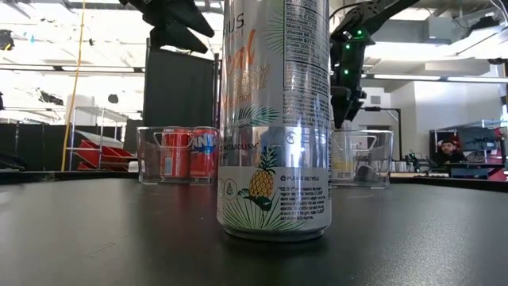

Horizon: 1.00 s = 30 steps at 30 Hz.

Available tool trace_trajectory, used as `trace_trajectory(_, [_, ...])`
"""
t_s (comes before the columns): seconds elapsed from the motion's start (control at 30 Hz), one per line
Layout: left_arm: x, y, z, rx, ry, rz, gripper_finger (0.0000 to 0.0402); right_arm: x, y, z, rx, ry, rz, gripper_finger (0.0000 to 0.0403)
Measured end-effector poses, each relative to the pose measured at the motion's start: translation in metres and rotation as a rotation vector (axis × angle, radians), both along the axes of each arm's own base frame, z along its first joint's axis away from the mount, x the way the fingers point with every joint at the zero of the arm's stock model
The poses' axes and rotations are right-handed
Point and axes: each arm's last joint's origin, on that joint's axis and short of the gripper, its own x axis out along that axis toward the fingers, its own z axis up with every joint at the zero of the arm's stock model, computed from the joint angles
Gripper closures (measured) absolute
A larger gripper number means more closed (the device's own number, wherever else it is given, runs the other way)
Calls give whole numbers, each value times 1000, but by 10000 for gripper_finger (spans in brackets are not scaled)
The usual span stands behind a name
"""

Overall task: Sort soda cans
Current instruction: Put the bottom right white yellow soda can into the right transparent bin, then put the top white yellow soda can into the right transparent bin

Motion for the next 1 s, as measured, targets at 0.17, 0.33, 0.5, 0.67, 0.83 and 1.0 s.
trace_trajectory(0.17, [1,-2,2,-8,-21,-9,169,0,2,0,4,4,2,20])
trace_trajectory(0.33, [1,-2,2,-9,-22,-9,169,0,4,10,-13,-21,-11,6])
trace_trajectory(0.5, [2,-2,3,8,-24,-33,166,-6,16,69,-187,-112,-96,21])
trace_trajectory(0.67, [5,-7,4,84,-22,-133,142,-17,60,141,-240,-378,-77,34])
trace_trajectory(0.83, [12,-16,0,230,20,-243,106,-6,118,157,46,-583,57,38])
trace_trajectory(1.0, [17,-19,-5,121,8,-203,86,26,196,145,59,-531,298,39])
